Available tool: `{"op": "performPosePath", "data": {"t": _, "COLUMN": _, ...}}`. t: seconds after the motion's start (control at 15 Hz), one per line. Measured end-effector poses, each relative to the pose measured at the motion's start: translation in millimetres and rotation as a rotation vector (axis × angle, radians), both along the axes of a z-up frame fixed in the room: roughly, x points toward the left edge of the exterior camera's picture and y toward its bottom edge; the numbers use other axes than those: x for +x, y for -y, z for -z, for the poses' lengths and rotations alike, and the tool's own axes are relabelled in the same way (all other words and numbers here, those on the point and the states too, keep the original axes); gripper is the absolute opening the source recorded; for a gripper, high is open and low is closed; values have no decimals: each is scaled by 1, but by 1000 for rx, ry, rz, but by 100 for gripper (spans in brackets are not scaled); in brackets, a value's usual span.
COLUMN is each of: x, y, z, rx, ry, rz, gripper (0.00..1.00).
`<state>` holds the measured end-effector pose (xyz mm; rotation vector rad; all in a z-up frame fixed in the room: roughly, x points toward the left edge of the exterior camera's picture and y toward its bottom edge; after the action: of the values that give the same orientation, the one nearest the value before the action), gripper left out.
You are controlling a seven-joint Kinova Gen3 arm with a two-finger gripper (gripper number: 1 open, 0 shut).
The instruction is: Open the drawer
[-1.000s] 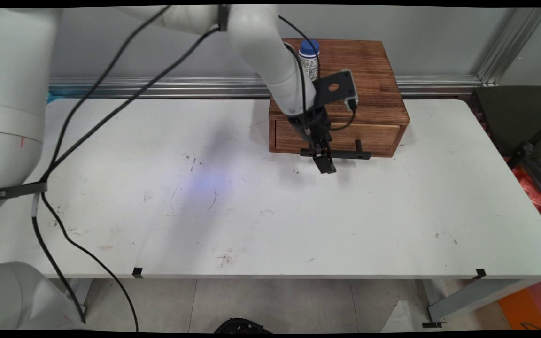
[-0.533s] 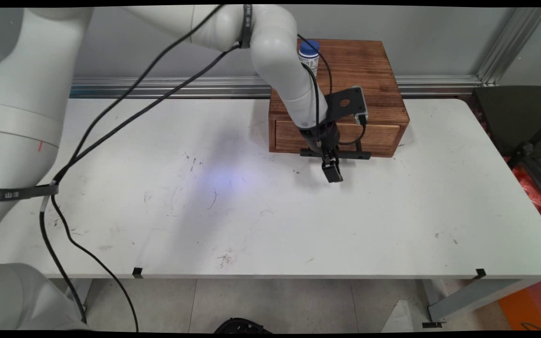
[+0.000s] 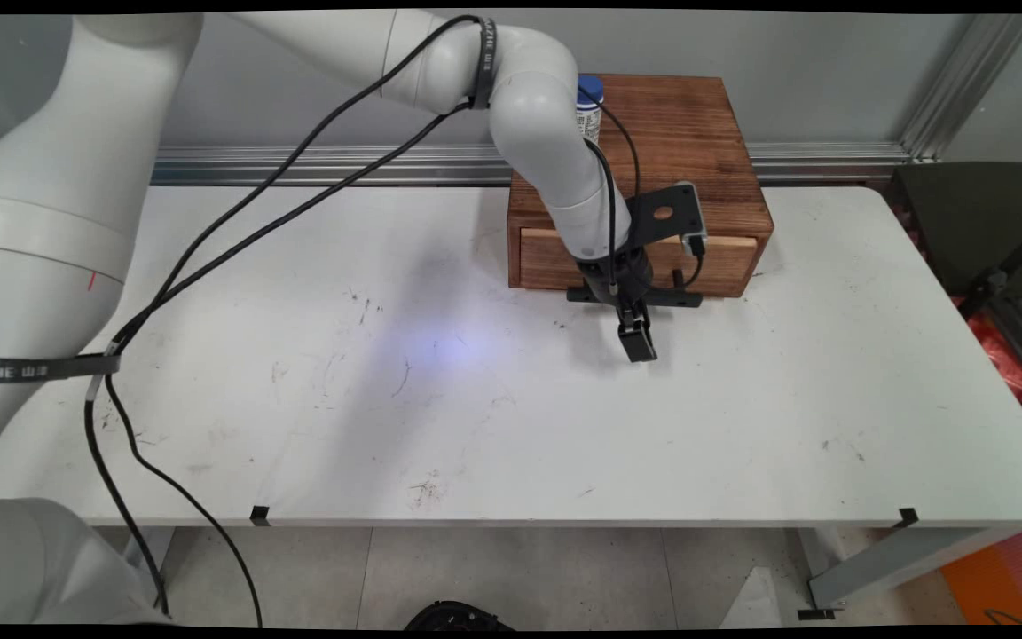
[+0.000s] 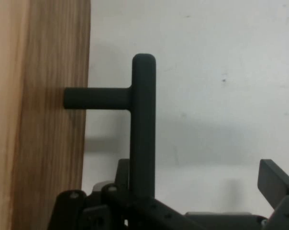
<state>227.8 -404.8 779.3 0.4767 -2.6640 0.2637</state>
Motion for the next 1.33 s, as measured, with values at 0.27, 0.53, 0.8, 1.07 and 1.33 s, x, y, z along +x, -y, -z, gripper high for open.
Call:
{"op": "performPosePath", "data": {"t": 0.27, "x": -8, "y": -13, "z": -3, "rx": 18, "ry": -15, "rz": 3, "gripper": 100}}
{"op": "performPosePath", "data": {"t": 0.53, "x": -15, "y": -30, "z": -4, "rx": 41, "ry": -24, "rz": 8, "gripper": 100}}
{"op": "performPosePath", "data": {"t": 0.8, "x": -23, "y": -52, "z": -4, "rx": 68, "ry": -30, "rz": 13, "gripper": 100}}
{"op": "performPosePath", "data": {"t": 1.07, "x": -31, "y": -73, "z": -4, "rx": 88, "ry": -35, "rz": 21, "gripper": 100}}
{"op": "performPosePath", "data": {"t": 1.33, "x": -40, "y": -96, "z": -7, "rx": 102, "ry": -39, "rz": 26, "gripper": 100}}
